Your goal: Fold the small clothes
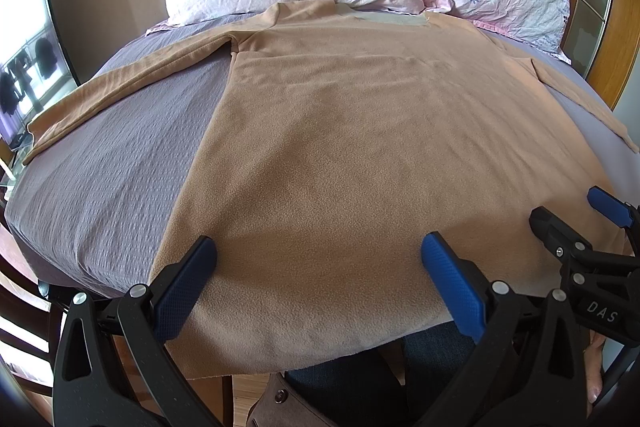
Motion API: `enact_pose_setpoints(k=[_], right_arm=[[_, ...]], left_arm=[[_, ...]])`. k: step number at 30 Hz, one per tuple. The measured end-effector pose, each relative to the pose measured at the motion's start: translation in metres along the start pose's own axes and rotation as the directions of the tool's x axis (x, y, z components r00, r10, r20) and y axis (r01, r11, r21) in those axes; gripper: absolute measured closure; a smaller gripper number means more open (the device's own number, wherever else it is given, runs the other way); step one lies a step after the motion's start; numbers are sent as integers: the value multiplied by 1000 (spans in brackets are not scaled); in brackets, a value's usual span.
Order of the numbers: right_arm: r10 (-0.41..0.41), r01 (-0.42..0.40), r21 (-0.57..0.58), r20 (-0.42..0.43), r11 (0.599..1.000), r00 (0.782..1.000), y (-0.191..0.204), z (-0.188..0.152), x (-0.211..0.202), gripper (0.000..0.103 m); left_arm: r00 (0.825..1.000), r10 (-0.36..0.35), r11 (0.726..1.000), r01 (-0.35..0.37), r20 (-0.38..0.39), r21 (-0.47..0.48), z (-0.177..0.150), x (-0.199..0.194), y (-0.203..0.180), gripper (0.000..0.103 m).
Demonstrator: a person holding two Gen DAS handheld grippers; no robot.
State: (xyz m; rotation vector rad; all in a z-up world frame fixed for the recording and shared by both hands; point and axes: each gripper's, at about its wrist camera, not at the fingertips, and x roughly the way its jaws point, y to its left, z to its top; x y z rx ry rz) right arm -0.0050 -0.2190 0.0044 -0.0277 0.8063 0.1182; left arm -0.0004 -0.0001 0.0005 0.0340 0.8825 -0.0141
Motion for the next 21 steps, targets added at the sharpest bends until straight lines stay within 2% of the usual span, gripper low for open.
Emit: enact_pose_setpoints(k=[8, 14, 16, 19, 21], right_arm=[[14, -14, -13, 28, 1000, 1000, -5, 0, 4, 2], [120, -117, -41, 88, 992, 989, -20, 3, 3, 2], [149, -158, 72, 126, 985, 981, -56, 15, -3, 2], [86, -136, 275, 187, 952, 979, -131, 37, -10, 2], [10, -103, 464, 200, 880, 980, -204, 51, -10, 7]], left_arm=[[1000, -3, 1000, 3, -6, 4, 2, 1, 0, 1], [1000, -12, 1000, 13, -26, 22, 10, 6, 1, 1], [999, -20, 999, 21, -30, 28, 6, 1, 0, 1], [998, -57, 997, 59, -37, 42, 13, 4, 4, 1], [993, -115, 993, 116, -17, 21, 20, 5, 10, 1]])
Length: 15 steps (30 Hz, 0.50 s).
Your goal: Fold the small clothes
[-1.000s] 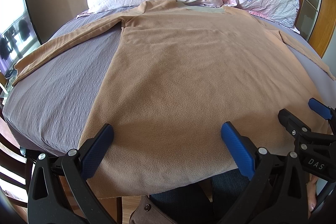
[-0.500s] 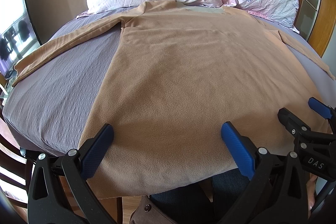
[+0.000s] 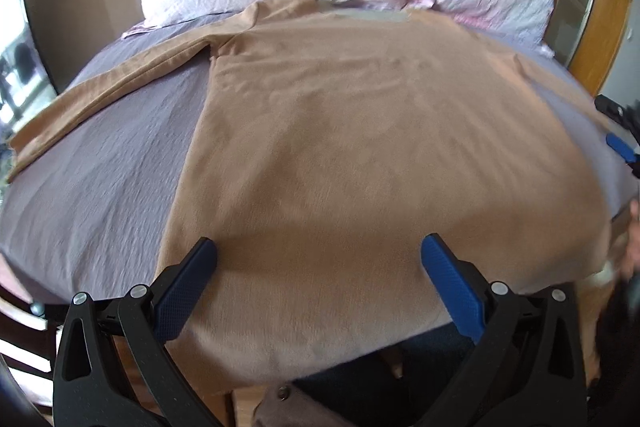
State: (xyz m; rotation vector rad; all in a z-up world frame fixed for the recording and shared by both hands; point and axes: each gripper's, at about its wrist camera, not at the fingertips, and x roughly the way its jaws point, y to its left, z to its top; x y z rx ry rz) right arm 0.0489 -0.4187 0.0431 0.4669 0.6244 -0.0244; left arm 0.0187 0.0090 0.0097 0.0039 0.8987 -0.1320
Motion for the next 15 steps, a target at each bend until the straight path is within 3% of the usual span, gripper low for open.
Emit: enact_pose_setpoints(k=[2, 4, 6, 8, 11, 15], right_arm=[[-72, 71, 241, -4, 968, 997, -70, 42, 7, 38], [-116, 113, 405, -19, 907, 993, -120, 63, 12, 53], [-168, 158, 544, -31, 824, 985, -169, 79, 16, 56], [-181, 168, 631, -45, 757, 983, -203, 86, 22, 56], [-122, 120, 697, -47, 707, 991, -223, 86, 36, 61], [-133, 117, 742, -38, 660, 990, -227, 94, 49, 69]], left_arm=[[996, -80, 996, 81, 35, -42, 9, 1, 10, 1], [982, -169, 980, 177, 83, -92, 18, 2, 22, 1], [953, -264, 948, 285, 151, -143, 27, 3, 36, 1], [933, -294, 926, 332, 209, -178, 35, 5, 47, 1], [935, -263, 929, 312, 237, -200, 51, 10, 60, 1], [941, -228, 926, 289, 248, -244, 68, 16, 80, 1]])
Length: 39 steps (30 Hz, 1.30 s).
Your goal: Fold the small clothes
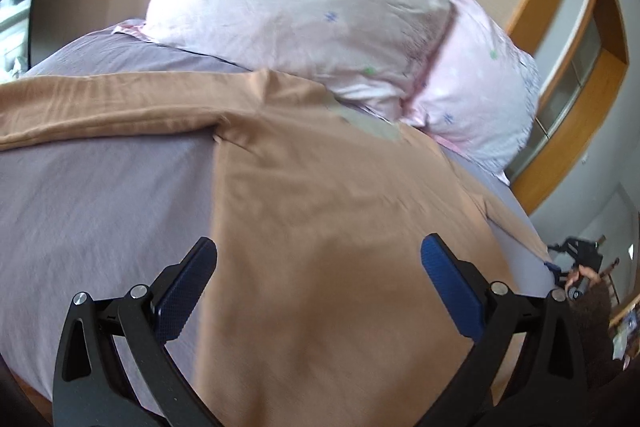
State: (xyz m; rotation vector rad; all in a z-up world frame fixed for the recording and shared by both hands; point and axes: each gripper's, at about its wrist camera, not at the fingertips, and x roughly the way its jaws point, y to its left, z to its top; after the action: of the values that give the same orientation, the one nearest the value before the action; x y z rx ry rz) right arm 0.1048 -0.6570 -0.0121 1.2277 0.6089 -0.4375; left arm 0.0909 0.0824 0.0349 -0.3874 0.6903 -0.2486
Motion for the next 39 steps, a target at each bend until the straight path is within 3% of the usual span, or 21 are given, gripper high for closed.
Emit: enact_pose_setpoints(k=[2, 4, 6, 9, 10, 12, 15, 16, 17, 18, 20, 21, 23, 24, 25, 26, 28, 32, 34, 36, 39], right_arm=[[-13, 13, 15, 5, 1000, 1000, -4, 8, 7, 98], [-15, 15, -4, 24, 1000, 1000, 1, 10, 7, 98], [23, -8, -154, 93, 988, 995, 39, -3, -8, 99], [153, -98, -416, 101, 904, 983, 119, -47, -29, 99], [199, -140, -490, 70, 860, 977, 147, -67, -32, 99], [283, -248, -636, -49, 731, 958, 209, -127, -36, 99], [312, -413, -756, -285, 508, 906, 284, -238, -24, 99], [292, -469, -768, -372, 436, 881, 302, -281, -16, 99], [270, -507, -767, -430, 393, 861, 312, -310, -9, 99], [219, -556, -761, -511, 334, 831, 323, -356, 5, 99], [104, -607, -750, -604, 262, 790, 329, -423, 26, 92], [5, -641, -736, -656, 218, 755, 328, -462, 40, 91], [-115, -679, -705, -707, 205, 698, 319, -505, 53, 79], [-135, -692, -692, -721, 208, 680, 313, -515, 53, 74], [-130, -699, -684, -728, 208, 674, 310, -517, 50, 63], [-99, -693, -690, -720, 209, 687, 309, -510, 42, 51], [-36, -683, -693, -708, 229, 706, 309, -491, 28, 40], [38, -662, -699, -679, 271, 733, 305, -439, 15, 30], [51, -648, -706, -664, 287, 746, 301, -423, 12, 29], [50, -648, -699, -667, 304, 743, 301, -417, 18, 28], [51, -660, -675, -686, 330, 726, 298, -415, 27, 28]], left_arm=[[1000, 2, 999, -1, 10, -45, 3, -5, 14, 1], [1000, 7, 996, -4, 30, -93, 6, -11, 28, 1], [998, 32, 989, -23, 60, -143, 12, -17, 46, 1], [991, 90, 978, -70, 96, -197, 19, -29, 68, 1], [989, 100, 974, -76, 104, -213, 20, -32, 74, 1], [986, 106, 963, -69, 131, -262, 24, -40, 92, 1], [981, 96, 932, -29, 168, -362, 25, -52, 119, 1], [980, 105, 922, -32, 172, -385, 25, -54, 124, 1], [976, 131, 906, -46, 177, -420, 26, -58, 134, 1], [973, 148, 899, -58, 176, -434, 27, -61, 139, 1], [965, 192, 876, -88, 176, -474, 30, -67, 153, 1], [962, 208, 865, -96, 179, -493, 31, -71, 161, 1], [955, 242, 841, -119, 171, -528, 33, -78, 178, 1], [953, 252, 828, -123, 167, -548, 33, -81, 186, 1], [953, 256, 815, -120, 165, -567, 34, -84, 194, 1], [952, 263, 794, -121, 158, -596, 34, -87, 205, 1], [950, 270, 763, -114, 155, -636, 33, -91, 221, 7], [950, 279, 666, -86, 141, -741, 25, -97, 257, 24], [943, 296, 639, -79, 150, -765, 23, -101, 265, 26], [936, 317, 615, -81, 151, -785, 24, -104, 272, 27], [930, 344, 572, -98, 130, -814, 28, -103, 287, 36]])
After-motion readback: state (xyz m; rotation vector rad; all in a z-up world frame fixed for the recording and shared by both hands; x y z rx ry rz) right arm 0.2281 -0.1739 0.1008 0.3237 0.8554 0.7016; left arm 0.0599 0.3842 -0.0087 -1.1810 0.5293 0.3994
